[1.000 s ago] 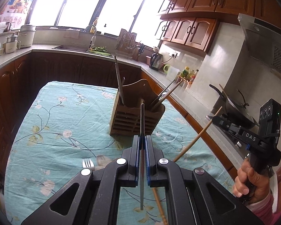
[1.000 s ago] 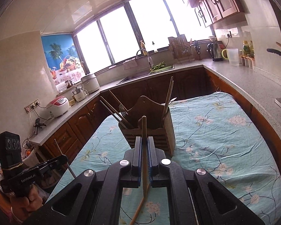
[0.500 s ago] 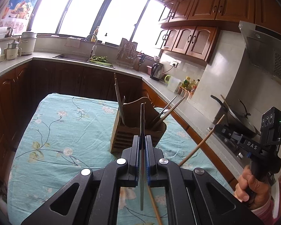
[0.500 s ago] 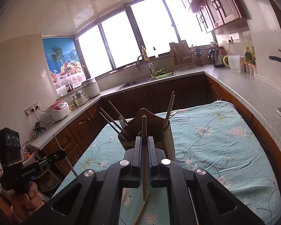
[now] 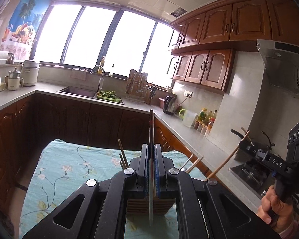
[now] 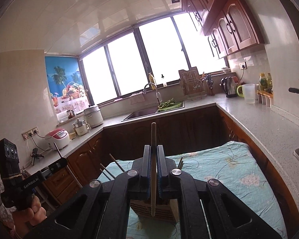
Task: Organize utensils
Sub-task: 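Lower both chopsticks into the caddy and open both tools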
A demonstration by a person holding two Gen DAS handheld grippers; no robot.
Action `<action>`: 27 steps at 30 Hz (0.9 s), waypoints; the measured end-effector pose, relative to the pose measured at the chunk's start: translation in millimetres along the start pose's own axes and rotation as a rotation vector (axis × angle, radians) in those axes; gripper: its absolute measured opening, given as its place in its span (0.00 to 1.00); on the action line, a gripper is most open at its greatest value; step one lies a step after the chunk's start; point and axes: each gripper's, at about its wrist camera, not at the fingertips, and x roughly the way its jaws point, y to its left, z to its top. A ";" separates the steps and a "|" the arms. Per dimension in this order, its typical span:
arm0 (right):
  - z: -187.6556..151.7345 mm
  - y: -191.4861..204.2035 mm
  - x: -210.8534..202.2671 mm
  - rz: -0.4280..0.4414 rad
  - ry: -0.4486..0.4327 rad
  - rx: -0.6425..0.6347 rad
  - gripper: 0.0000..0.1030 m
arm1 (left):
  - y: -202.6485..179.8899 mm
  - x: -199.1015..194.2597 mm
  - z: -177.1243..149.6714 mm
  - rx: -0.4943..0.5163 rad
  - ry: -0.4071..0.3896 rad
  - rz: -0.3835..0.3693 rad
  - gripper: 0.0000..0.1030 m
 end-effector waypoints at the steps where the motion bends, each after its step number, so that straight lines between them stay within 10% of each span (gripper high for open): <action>1: 4.5 -0.8 4.2 -0.003 -0.010 0.003 0.05 | 0.8 6.6 2.2 -0.002 -0.010 0.006 0.03; 27: -50.3 -29.9 82.4 -0.069 0.094 0.047 0.05 | -14.9 133.0 -86.7 0.019 0.013 0.098 0.03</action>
